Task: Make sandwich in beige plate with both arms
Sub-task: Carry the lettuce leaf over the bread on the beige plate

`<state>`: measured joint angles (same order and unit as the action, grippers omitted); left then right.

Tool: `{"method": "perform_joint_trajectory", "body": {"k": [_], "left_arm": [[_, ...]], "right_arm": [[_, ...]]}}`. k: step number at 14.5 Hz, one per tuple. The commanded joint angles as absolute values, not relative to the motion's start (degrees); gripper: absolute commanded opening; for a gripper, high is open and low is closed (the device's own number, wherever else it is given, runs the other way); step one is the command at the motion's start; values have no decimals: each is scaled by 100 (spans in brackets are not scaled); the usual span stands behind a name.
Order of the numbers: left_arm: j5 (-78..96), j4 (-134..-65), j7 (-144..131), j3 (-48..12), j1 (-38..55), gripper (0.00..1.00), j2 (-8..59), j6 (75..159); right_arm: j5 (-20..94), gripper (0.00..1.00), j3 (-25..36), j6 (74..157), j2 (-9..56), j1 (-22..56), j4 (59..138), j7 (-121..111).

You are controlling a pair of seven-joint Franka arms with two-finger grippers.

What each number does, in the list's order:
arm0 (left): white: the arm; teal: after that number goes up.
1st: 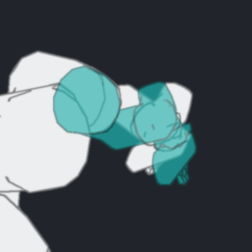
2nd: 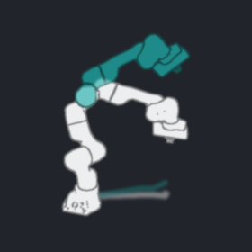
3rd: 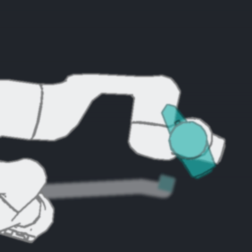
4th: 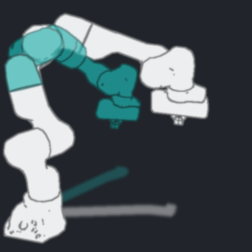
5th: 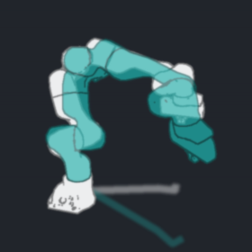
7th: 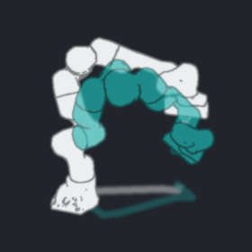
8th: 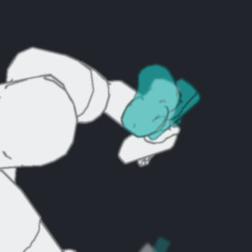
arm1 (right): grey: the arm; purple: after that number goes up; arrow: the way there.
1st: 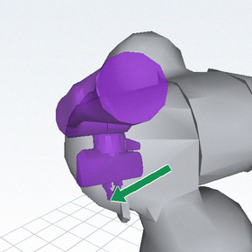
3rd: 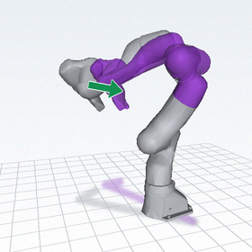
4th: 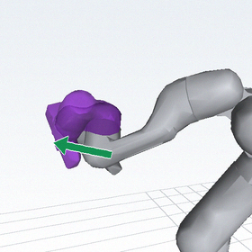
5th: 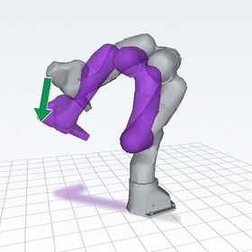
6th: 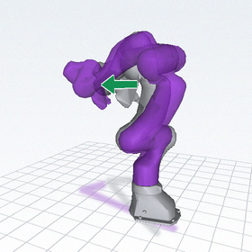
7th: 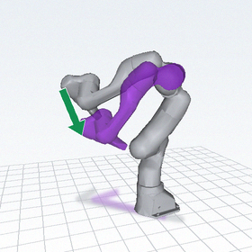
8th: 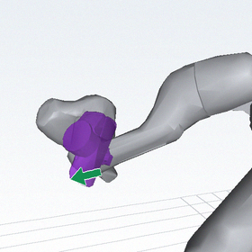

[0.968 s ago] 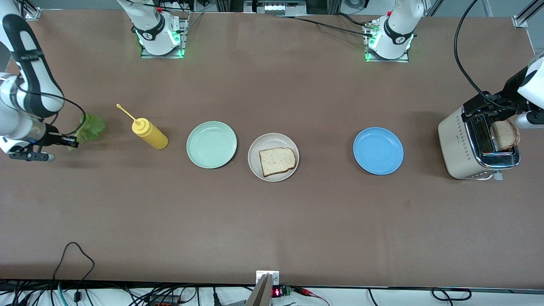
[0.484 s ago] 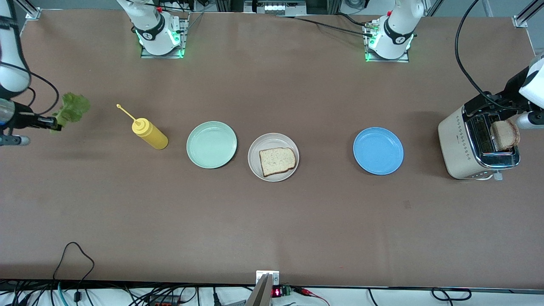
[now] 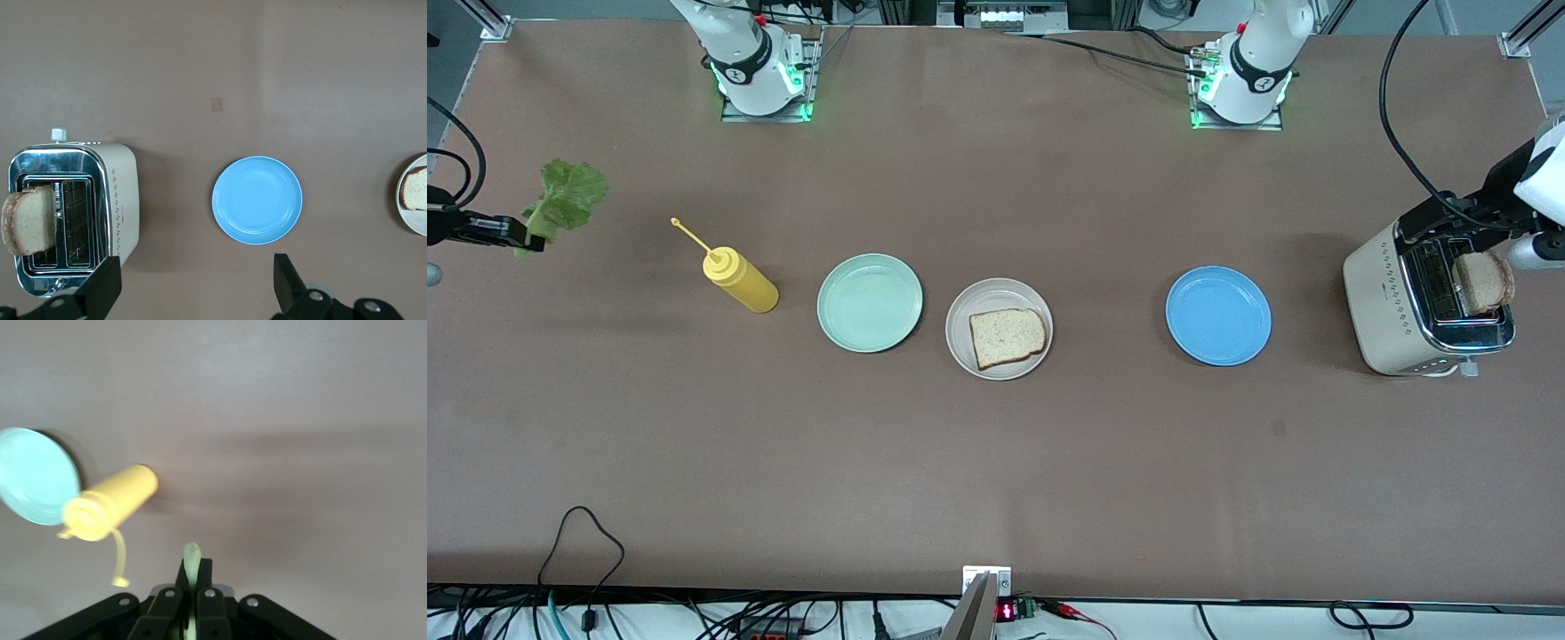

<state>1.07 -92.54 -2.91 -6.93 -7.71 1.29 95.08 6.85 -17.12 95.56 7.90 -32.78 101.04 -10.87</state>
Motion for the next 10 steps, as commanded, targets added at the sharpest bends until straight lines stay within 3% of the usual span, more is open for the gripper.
{"method": "perform_joint_trajectory", "body": {"k": [1,10], "left_arm": [[202,-9308,-229,-729,-835,100,62,9589],[202,-9299,-229,-729,-844,100,79,9677]], "right_arm": [[817,0,-1705,9448,853,-2727,9967,83],[1529,0,-1714,10106,1221,-942,9993,4637]]}}
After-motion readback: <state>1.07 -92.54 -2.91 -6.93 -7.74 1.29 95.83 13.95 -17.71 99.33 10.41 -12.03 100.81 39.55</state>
